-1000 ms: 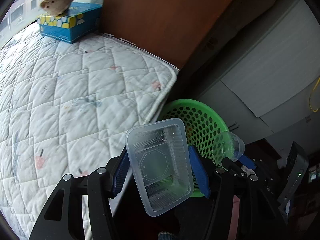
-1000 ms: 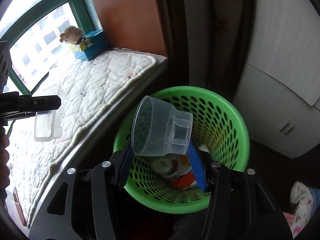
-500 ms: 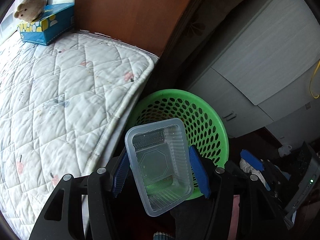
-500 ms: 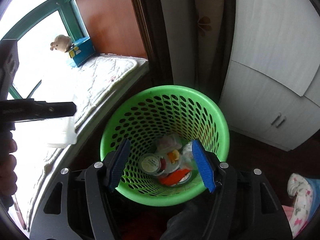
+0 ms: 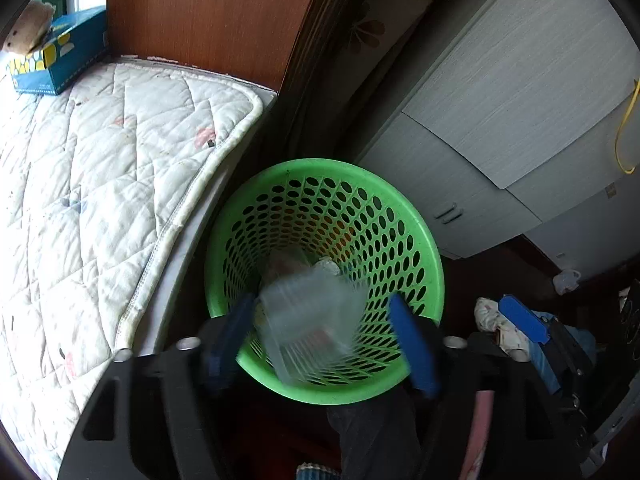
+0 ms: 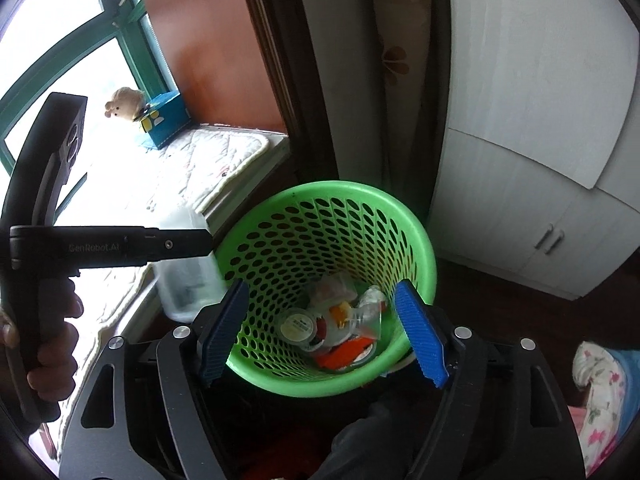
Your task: Collect trash
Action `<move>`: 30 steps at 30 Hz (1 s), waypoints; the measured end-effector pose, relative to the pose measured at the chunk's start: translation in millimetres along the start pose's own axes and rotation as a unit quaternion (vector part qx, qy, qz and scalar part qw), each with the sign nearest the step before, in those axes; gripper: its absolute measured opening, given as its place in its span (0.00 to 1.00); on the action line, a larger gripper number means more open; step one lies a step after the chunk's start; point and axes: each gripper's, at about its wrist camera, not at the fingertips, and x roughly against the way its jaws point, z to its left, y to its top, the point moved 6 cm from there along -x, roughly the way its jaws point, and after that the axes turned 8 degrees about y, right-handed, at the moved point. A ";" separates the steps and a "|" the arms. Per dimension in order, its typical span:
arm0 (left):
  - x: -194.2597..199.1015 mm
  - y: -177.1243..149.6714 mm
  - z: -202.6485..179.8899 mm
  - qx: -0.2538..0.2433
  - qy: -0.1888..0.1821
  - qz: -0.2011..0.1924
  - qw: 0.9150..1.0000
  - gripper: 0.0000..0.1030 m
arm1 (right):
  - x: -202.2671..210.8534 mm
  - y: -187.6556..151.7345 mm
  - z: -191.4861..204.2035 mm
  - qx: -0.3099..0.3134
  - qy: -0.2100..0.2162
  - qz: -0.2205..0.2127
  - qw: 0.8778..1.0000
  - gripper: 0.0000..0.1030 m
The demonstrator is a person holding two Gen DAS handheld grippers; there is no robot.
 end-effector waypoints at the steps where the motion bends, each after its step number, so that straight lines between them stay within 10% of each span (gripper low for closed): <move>1: 0.9 0.0 -0.6 -0.002 0.003 -0.005 1.000 0.77 | 0.3 -0.4 -0.7 -0.002 0.000 -0.001 1.000 0.73; 30: 121.2 -26.1 106.6 0.004 0.148 -0.162 0.976 0.92 | 6.2 14.3 90.2 0.079 0.022 -0.019 0.996 0.90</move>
